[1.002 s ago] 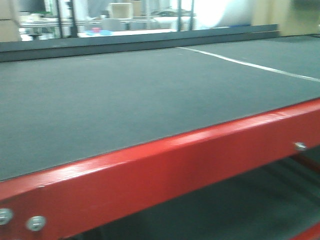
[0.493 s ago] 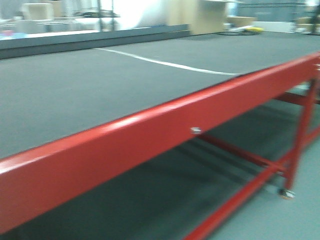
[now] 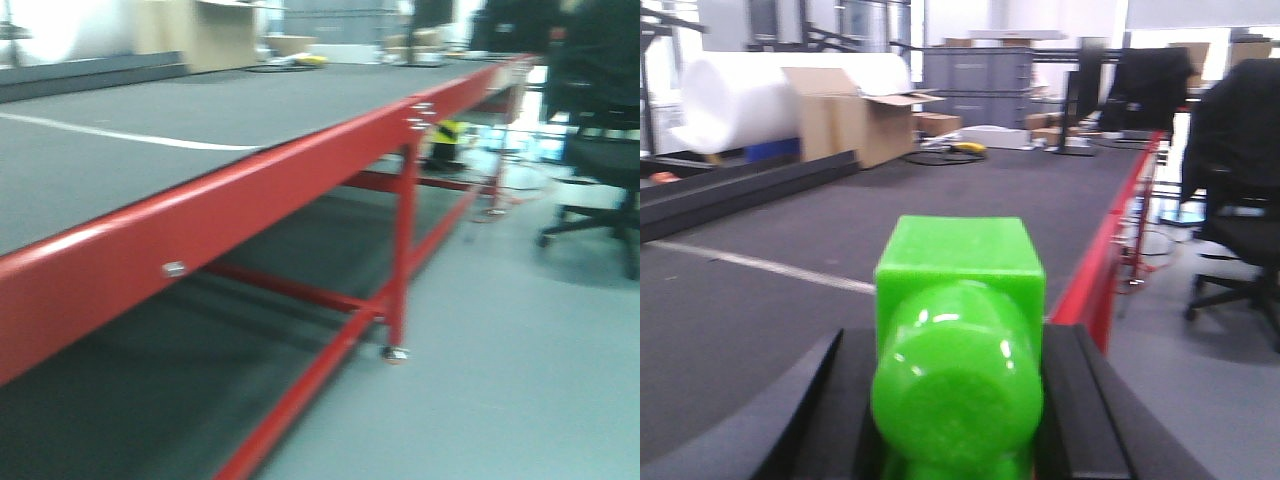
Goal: Grab block from conveyor and place in blue bin
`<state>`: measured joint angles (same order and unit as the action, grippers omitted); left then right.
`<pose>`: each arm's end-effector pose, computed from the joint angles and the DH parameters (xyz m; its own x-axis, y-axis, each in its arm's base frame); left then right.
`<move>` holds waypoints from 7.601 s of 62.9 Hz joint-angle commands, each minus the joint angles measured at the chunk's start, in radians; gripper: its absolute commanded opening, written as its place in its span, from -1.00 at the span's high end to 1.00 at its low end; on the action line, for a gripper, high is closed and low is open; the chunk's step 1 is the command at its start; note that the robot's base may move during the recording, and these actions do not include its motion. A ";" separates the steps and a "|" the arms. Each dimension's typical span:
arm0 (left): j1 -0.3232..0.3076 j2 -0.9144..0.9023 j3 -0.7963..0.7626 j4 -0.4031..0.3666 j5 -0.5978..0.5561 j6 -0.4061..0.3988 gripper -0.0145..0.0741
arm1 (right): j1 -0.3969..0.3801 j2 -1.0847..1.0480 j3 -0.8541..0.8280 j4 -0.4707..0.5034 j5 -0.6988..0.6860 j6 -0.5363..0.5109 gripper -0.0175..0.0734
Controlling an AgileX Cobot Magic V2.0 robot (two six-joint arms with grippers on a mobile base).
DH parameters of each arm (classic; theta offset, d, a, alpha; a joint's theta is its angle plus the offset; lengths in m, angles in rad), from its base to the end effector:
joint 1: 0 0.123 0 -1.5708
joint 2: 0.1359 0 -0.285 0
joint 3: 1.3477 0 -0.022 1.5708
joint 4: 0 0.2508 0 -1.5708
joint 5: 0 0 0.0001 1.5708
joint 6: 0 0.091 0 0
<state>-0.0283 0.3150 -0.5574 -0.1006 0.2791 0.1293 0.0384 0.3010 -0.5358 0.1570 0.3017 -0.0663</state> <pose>0.0644 -0.0044 0.3538 0.0536 0.0310 -0.9981 0.0542 0.9980 0.0339 0.0634 0.0067 0.3459 0.0166 0.0842 -0.9963 -0.0864 0.9928 0.0825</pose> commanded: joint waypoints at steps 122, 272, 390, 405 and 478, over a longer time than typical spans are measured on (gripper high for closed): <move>-0.005 -0.002 -0.001 -0.002 -0.020 0.000 0.92 | -0.005 -0.004 -0.008 -0.001 -0.018 -0.006 0.97; -0.005 -0.002 -0.001 -0.002 -0.028 0.000 0.92 | -0.005 -0.004 -0.008 -0.001 -0.020 -0.006 0.97; -0.005 -0.002 -0.001 -0.002 -0.028 0.000 0.92 | -0.005 -0.005 -0.008 -0.001 -0.020 -0.006 0.97; -0.005 -0.002 -0.001 -0.002 -0.028 0.000 0.92 | -0.005 -0.005 -0.008 -0.001 -0.020 -0.006 0.97; -0.009 0.310 -0.405 -0.085 0.173 0.002 0.92 | -0.005 0.222 -0.279 0.003 -0.027 -0.014 0.97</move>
<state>-0.0283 0.5568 -0.8903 -0.1391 0.3877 0.1293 0.0384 0.4560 -0.7686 0.1594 0.2792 -0.0696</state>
